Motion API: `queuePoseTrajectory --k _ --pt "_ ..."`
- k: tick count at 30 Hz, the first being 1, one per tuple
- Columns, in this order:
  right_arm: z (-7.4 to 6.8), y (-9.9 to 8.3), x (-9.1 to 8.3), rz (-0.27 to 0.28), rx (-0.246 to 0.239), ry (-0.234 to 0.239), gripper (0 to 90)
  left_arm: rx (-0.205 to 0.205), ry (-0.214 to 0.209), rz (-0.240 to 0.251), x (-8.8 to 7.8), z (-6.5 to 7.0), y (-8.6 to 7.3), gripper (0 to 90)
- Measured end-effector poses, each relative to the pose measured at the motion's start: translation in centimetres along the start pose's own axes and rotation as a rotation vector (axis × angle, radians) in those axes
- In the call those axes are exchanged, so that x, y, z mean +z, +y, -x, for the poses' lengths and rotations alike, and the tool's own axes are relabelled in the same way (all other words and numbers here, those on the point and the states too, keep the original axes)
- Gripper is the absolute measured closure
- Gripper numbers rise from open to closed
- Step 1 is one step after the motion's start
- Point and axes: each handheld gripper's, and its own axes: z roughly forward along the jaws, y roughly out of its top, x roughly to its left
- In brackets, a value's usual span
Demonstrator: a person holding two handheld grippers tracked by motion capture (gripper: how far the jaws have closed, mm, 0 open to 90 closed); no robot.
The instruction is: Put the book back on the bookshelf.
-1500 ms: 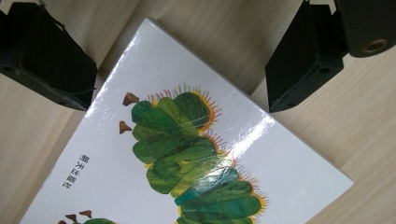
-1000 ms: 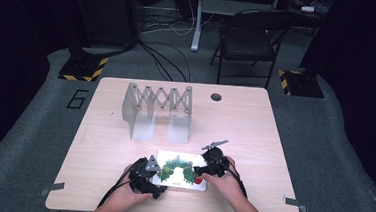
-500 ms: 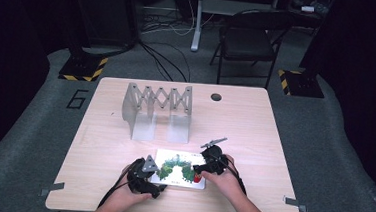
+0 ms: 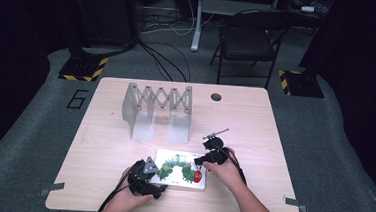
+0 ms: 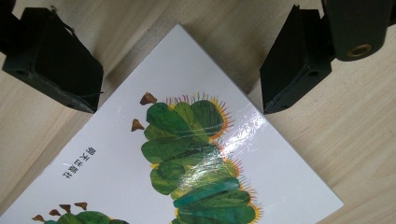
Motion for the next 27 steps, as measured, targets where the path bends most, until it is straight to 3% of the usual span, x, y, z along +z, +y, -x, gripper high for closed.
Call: queuePoseTrajectory --k 14,18,22,23,24,27 --pt "0.0 1.1 0.6 0.003 -0.007 -0.002 40.5 -0.046 0.057 0.021 0.2 1.0 -0.2 9.8" --pt "-0.4 1.0 0.4 -0.006 0.01 -0.036 40.2 -0.044 0.044 0.023 0.2 1.2 -0.2 10.0" --pt "-0.4 0.9 0.4 -0.007 0.012 -0.039 39.1 -0.045 0.047 0.029 0.3 1.3 -0.2 9.6" --pt "-0.5 0.9 0.4 -0.005 0.034 -0.035 39.1 -0.044 0.05 0.03 0.3 1.3 -0.2 8.9" --pt "-0.3 0.9 0.4 -0.006 0.02 -0.034 39.2 -0.054 0.05 0.029 0.5 1.6 -0.1 7.2" --pt "-0.3 1.0 0.5 -0.006 0.042 -0.03 39.1 -0.049 0.053 0.019 0.7 1.7 0.0 1.0"
